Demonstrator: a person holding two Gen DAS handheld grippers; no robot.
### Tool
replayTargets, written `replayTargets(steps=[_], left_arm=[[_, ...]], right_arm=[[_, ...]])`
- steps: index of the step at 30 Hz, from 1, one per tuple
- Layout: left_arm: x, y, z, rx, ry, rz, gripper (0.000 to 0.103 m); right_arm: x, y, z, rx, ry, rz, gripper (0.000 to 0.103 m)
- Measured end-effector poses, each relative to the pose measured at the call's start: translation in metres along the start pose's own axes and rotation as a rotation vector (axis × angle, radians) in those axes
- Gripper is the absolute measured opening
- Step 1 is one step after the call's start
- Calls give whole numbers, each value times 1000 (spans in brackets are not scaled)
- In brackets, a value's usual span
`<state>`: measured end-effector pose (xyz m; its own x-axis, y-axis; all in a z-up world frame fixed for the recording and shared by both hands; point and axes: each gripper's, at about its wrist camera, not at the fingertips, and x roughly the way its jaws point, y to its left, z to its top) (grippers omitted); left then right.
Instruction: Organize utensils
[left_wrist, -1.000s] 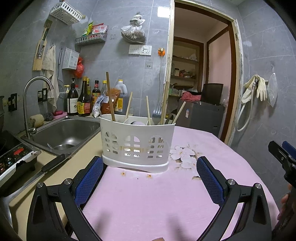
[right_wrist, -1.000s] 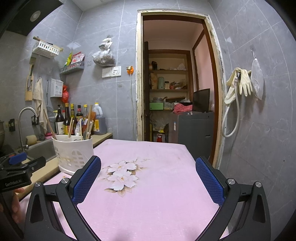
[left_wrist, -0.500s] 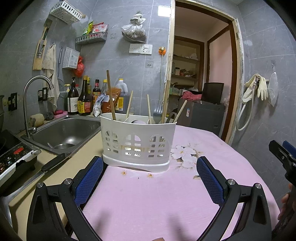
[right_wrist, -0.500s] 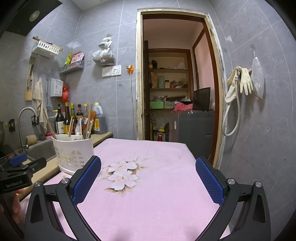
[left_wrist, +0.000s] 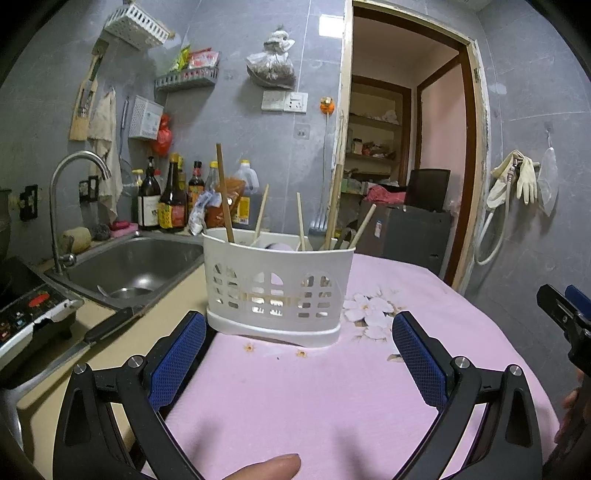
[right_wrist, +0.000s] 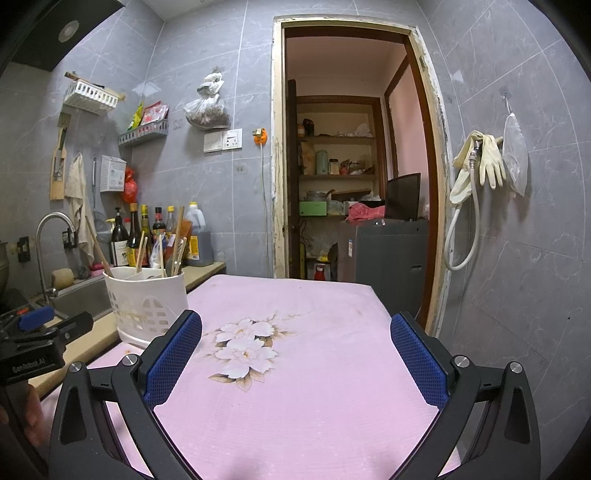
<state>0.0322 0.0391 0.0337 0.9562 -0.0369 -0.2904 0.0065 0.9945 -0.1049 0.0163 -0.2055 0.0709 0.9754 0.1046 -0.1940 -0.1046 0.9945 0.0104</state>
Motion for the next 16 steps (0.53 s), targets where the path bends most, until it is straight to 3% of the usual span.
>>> replayTargets(steps=[16], left_arm=[[5, -3, -2, 18, 18, -7, 99]], right_arm=[[4, -1, -7, 1, 12, 1, 103]])
